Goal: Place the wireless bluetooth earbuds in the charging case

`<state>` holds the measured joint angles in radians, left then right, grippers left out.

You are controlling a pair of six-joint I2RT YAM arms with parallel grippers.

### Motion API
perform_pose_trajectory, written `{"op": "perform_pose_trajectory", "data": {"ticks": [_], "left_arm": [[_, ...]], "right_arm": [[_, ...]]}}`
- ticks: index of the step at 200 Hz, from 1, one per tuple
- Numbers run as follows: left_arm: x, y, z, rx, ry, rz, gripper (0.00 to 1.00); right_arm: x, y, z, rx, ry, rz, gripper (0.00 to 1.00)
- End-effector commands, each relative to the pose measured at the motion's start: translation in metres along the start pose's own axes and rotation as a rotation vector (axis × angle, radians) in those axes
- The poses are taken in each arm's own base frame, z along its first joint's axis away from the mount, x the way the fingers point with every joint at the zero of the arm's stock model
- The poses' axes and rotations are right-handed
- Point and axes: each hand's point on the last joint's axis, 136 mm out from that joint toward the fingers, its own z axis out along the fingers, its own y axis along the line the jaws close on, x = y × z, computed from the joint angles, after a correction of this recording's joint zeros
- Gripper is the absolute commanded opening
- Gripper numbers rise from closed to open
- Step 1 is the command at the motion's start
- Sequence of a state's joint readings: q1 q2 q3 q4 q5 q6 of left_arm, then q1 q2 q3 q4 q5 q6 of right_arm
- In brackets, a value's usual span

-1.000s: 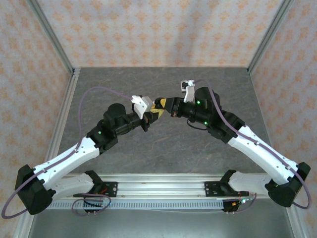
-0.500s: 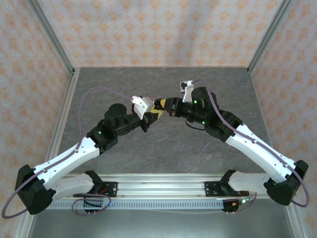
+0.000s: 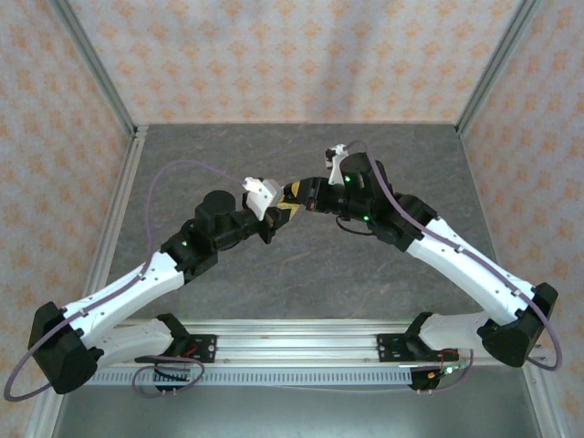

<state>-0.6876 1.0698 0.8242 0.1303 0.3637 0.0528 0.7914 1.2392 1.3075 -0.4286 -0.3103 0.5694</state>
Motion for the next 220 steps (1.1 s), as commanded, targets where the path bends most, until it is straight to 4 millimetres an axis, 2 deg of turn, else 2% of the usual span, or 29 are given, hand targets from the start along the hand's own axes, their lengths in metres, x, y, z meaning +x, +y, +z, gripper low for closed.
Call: {"op": "perform_pose_trajectory", "data": {"ticks": [1, 44, 98, 176, 220], "left_arm": [[-0.05, -0.01, -0.011, 0.031, -0.159, 0.046, 0.0], [-0.046, -0.01, -0.014, 0.025, -0.165, 0.053, 0.0], [-0.045, -0.009, -0.015, 0.021, -0.18, 0.056, 0.0], [-0.045, -0.009, -0.013, 0.02, -0.176, 0.057, 0.0], [-0.046, -0.009, -0.013, 0.02, -0.177, 0.057, 0.0]], "right_arm": [[0.017, -0.014, 0.004, 0.066, 0.062, 0.022, 0.12], [0.003, 0.001, -0.011, 0.008, -0.007, 0.08, 0.12], [-0.002, 0.019, -0.024, -0.046, 0.003, 0.124, 0.11], [-0.003, 0.032, -0.025, -0.083, 0.011, 0.141, 0.11], [0.0, 0.03, -0.022, -0.073, 0.023, 0.146, 0.11]]}}
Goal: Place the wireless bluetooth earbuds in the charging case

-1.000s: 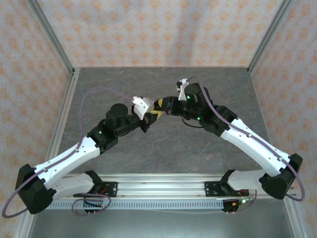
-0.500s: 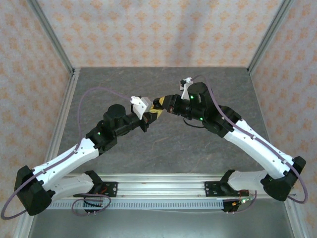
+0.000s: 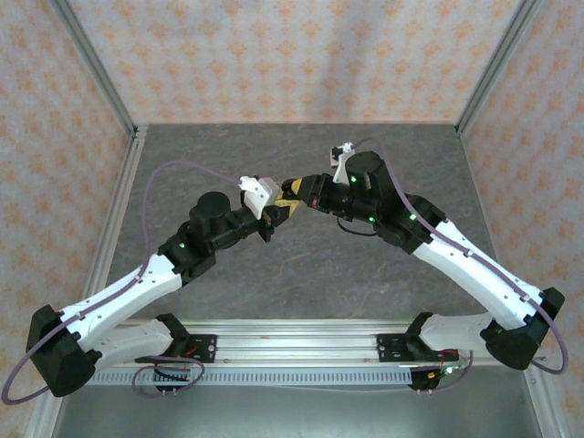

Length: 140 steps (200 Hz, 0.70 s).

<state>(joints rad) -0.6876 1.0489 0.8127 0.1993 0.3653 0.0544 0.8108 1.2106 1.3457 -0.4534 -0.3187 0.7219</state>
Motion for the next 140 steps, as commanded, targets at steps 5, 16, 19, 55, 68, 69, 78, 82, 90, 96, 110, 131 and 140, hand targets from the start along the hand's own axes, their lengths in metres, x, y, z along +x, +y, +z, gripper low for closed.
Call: {"op": "perform_pose_trajectory", "data": {"ticks": [5, 16, 19, 55, 68, 69, 78, 82, 90, 96, 110, 131, 140], "left_arm": [[-0.029, -0.007, -0.005, 0.019, -0.102, 0.041, 0.0], [-0.028, -0.007, -0.005, 0.02, -0.098, 0.04, 0.0], [-0.029, -0.007, -0.005, 0.018, -0.099, 0.04, 0.0], [-0.03, -0.007, -0.007, 0.016, -0.101, 0.04, 0.0], [-0.029, -0.006, -0.007, 0.014, -0.098, 0.041, 0.0], [-0.028, -0.007, -0.007, 0.015, -0.097, 0.04, 0.0], [-0.03, -0.007, -0.007, 0.016, -0.101, 0.042, 0.0], [-0.03, -0.007, -0.007, 0.017, -0.101, 0.04, 0.0], [-0.03, -0.007, -0.008, 0.016, -0.103, 0.04, 0.0], [-0.03, -0.007, -0.008, 0.016, -0.104, 0.04, 0.0], [-0.032, -0.008, -0.008, 0.018, -0.108, 0.042, 0.0], [-0.032, -0.007, -0.008, 0.016, -0.106, 0.045, 0.0], [-0.031, -0.007, -0.008, 0.016, -0.103, 0.045, 0.0]], "right_arm": [[0.006, 0.01, -0.004, -0.023, 0.033, 0.007, 0.11], [0.007, 0.007, -0.002, -0.016, 0.036, 0.007, 0.11], [0.008, 0.005, -0.001, -0.011, 0.04, 0.008, 0.11], [0.014, -0.008, 0.005, 0.039, 0.059, 0.002, 0.12], [0.015, -0.014, 0.005, 0.065, 0.055, -0.004, 0.16], [0.015, -0.015, 0.005, 0.067, 0.054, -0.004, 0.16], [0.015, -0.02, 0.005, 0.088, 0.049, -0.008, 0.16], [0.014, -0.022, 0.005, 0.098, 0.047, -0.009, 0.16], [0.015, -0.026, 0.006, 0.117, 0.045, -0.014, 0.16], [0.015, -0.028, 0.005, 0.129, 0.045, -0.017, 0.16], [0.016, -0.033, 0.007, 0.157, 0.055, -0.023, 0.16], [0.018, -0.033, 0.009, 0.164, 0.073, -0.025, 0.18], [0.018, -0.032, 0.01, 0.159, 0.075, -0.023, 0.21]]}}
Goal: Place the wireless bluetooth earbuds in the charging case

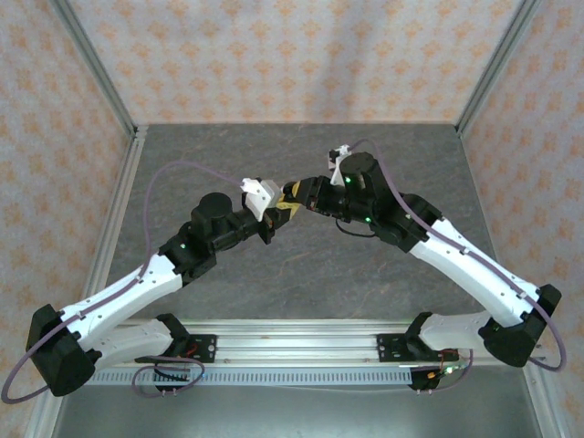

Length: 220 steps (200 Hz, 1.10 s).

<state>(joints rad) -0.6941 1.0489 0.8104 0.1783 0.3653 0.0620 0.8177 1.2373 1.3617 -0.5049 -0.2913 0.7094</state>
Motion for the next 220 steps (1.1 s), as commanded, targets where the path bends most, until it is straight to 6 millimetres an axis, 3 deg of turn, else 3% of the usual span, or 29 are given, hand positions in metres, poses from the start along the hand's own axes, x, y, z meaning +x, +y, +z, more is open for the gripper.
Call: {"op": "perform_pose_trajectory", "data": {"ticks": [1, 130, 220], "left_arm": [[-0.038, -0.004, -0.009, 0.009, -0.128, 0.041, 0.0], [-0.032, -0.004, -0.008, 0.007, -0.117, 0.039, 0.0], [-0.028, -0.007, -0.014, 0.017, -0.099, 0.046, 0.0]], "right_arm": [[0.013, -0.02, 0.005, 0.097, 0.056, -0.016, 0.21], [0.003, -0.013, -0.011, 0.112, 0.024, -0.033, 0.3], [-0.028, -0.005, -0.063, 0.199, -0.082, -0.154, 0.37]]}}
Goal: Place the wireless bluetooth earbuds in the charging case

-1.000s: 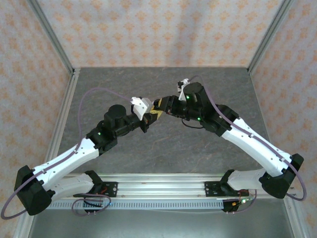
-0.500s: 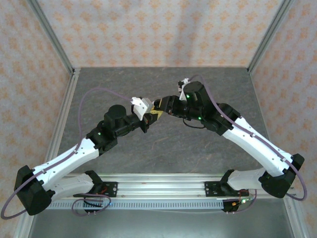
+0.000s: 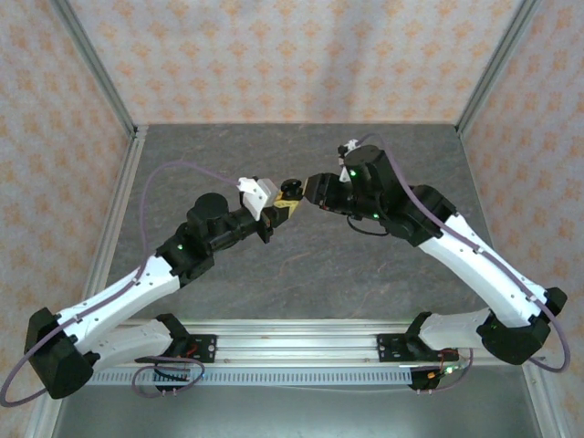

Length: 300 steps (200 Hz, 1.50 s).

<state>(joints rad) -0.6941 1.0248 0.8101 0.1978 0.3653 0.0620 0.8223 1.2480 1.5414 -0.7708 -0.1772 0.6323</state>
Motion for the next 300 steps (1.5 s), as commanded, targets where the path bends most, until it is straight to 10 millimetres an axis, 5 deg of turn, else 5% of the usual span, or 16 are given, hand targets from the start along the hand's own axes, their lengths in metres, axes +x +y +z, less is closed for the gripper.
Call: {"op": "perform_pose_trajectory", "data": {"ticks": [1, 75, 123, 173, 300], "left_arm": [[-0.016, -0.006, -0.008, 0.017, -0.057, 0.038, 0.0], [-0.01, -0.042, -0.004, 0.244, -0.014, 0.034, 0.0], [-0.009, -0.048, 0.003, 0.288, 0.008, 0.033, 0.0], [-0.011, -0.044, 0.012, 0.277, 0.015, 0.026, 0.0], [-0.009, -0.022, 0.023, 0.151, -0.001, -0.018, 0.0]], "right_arm": [[-0.015, -0.005, -0.028, 0.059, -0.06, -0.077, 0.37], [-0.033, 0.002, -0.021, -0.083, 0.039, 0.001, 0.32], [-0.019, 0.001, 0.007, -0.185, 0.162, 0.098, 0.25], [0.006, -0.001, 0.024, -0.237, 0.281, 0.147, 0.2], [0.04, -0.022, 0.013, -0.209, 0.349, 0.143, 0.19]]}}
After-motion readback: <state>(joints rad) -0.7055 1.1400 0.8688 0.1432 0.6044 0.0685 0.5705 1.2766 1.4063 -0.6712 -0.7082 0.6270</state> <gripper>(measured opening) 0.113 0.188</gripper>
